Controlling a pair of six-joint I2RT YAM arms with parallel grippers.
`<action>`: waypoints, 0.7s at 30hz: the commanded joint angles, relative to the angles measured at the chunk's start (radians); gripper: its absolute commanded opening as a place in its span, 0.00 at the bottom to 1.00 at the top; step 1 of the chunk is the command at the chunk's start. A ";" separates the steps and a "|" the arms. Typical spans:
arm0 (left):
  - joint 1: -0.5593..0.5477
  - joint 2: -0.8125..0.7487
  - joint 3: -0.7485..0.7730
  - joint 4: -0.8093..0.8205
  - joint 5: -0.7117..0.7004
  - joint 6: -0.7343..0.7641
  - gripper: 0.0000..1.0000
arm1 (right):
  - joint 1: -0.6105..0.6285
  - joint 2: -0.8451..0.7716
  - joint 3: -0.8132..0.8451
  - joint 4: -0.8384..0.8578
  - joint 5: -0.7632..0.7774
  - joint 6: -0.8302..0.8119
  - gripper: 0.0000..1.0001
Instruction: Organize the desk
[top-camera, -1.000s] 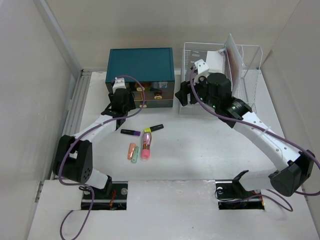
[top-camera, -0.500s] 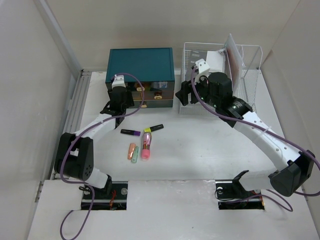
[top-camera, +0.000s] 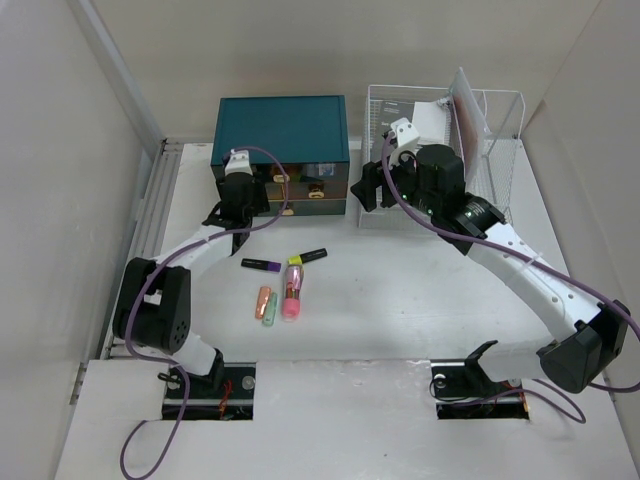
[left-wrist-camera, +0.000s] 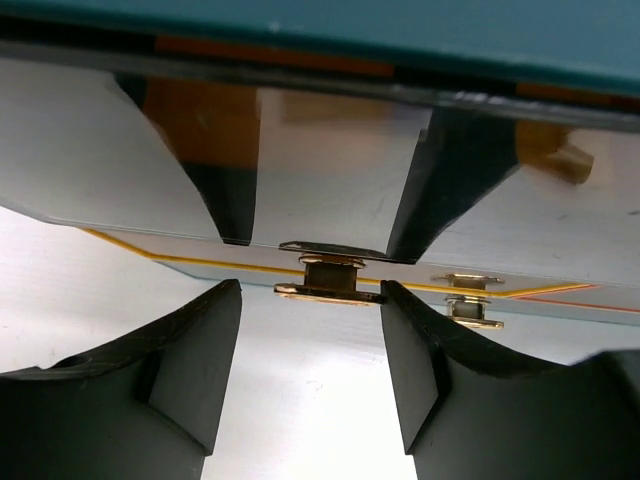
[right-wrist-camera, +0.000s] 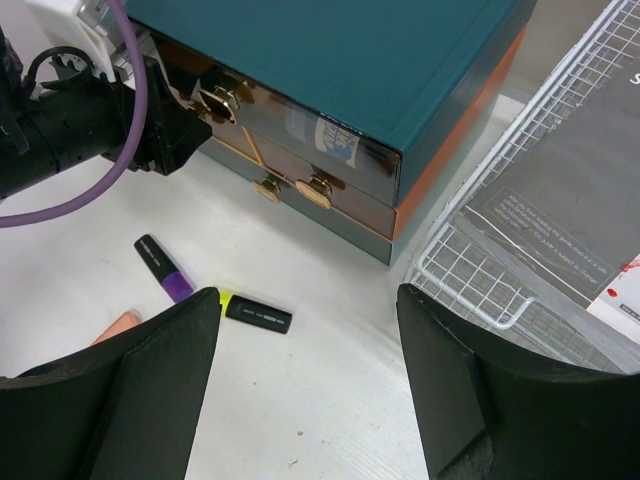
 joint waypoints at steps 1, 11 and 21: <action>0.008 0.000 0.034 0.051 0.013 -0.005 0.55 | -0.005 -0.013 -0.001 0.055 -0.011 0.005 0.76; 0.008 0.028 0.053 0.069 -0.009 -0.005 0.36 | -0.005 -0.013 -0.001 0.055 -0.011 0.014 0.76; 0.008 0.017 0.051 0.037 -0.009 -0.014 0.00 | -0.005 0.008 -0.028 0.064 -0.063 -0.010 0.76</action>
